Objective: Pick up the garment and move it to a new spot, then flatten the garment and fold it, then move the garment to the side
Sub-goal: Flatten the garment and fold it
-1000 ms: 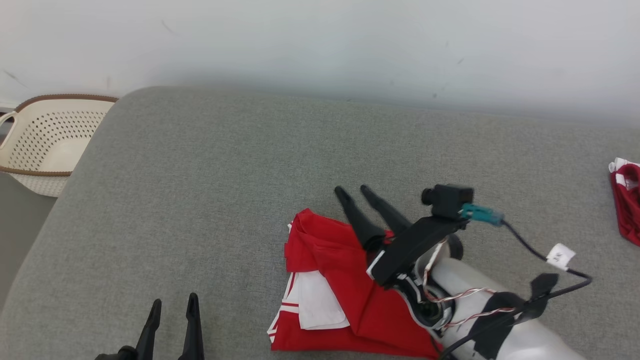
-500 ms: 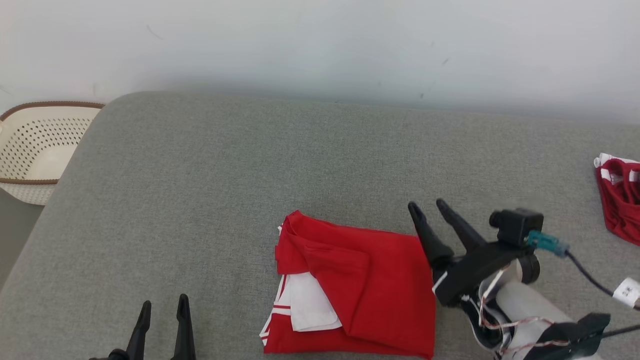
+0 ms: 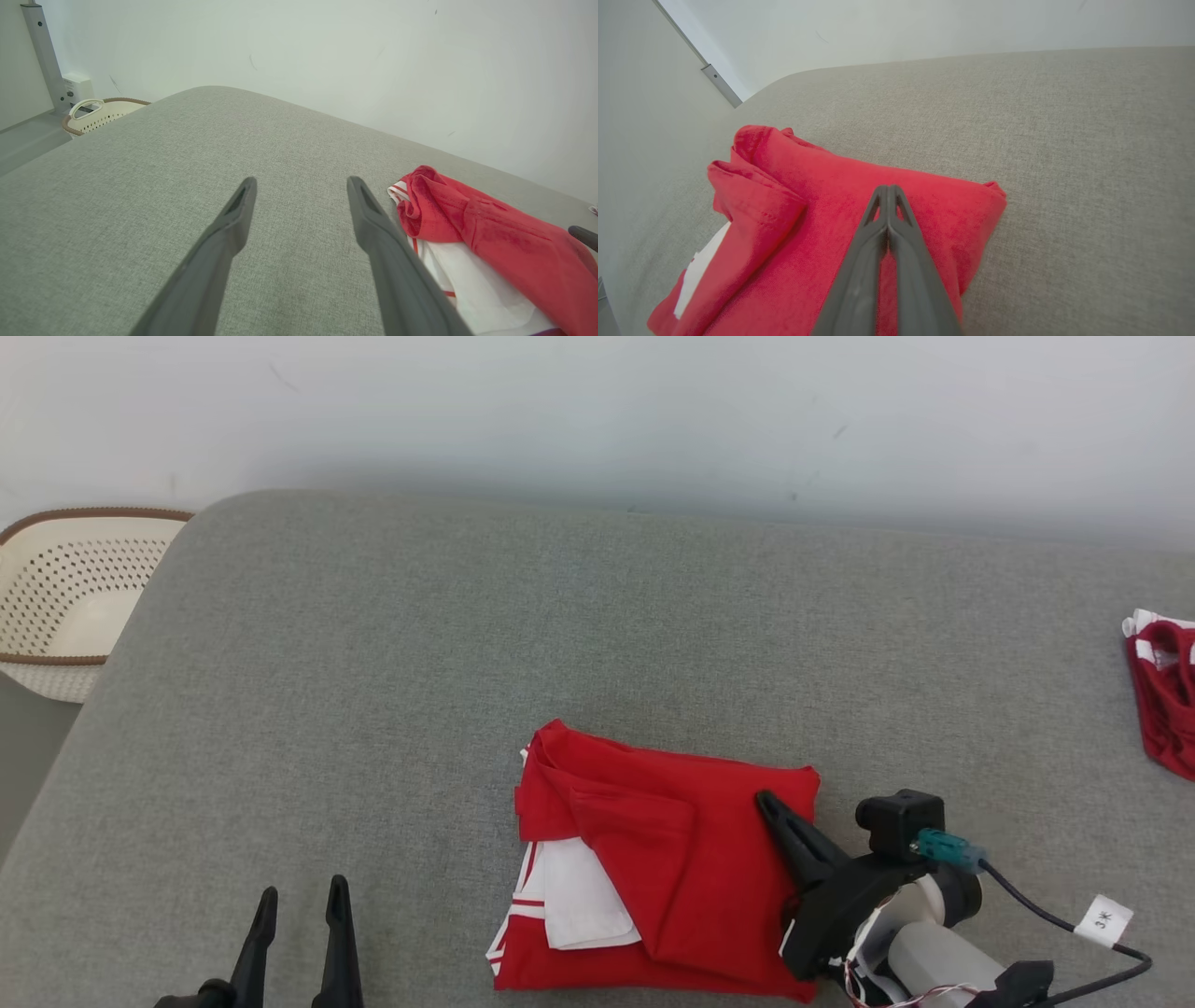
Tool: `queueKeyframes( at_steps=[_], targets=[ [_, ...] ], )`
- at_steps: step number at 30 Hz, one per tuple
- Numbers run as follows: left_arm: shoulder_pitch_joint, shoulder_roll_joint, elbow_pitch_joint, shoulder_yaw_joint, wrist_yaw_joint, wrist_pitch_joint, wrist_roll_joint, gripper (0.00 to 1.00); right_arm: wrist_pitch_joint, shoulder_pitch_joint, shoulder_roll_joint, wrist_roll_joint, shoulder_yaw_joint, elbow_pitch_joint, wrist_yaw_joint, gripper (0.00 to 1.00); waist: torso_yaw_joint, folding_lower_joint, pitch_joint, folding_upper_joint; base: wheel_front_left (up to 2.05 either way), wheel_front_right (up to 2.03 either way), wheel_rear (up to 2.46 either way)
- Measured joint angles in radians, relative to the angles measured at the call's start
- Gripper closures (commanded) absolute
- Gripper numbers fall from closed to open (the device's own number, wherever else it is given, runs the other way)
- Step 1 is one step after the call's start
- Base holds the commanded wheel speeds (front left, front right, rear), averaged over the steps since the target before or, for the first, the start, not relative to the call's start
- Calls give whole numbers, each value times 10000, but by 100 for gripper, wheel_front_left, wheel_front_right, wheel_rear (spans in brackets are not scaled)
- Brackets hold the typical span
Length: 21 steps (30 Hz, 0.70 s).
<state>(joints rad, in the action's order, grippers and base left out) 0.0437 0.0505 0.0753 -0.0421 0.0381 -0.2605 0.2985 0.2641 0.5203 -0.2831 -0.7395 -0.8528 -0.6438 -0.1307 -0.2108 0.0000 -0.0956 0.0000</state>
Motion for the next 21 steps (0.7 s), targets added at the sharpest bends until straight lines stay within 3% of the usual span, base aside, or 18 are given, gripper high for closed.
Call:
queueKeyframes(
  at_steps=[8,21],
  targets=[
    [82,-2,-50,-31,63,0,-15,0,0,35,525,483,-31,-681,0,100,-242,0,-219,0,0,0,0],
    [189,-2,-6,-117,79,0,-13,0,0,111,1450,504,-708,-610,0,100,-478,0,-301,0,0,0,0]
  ],
)
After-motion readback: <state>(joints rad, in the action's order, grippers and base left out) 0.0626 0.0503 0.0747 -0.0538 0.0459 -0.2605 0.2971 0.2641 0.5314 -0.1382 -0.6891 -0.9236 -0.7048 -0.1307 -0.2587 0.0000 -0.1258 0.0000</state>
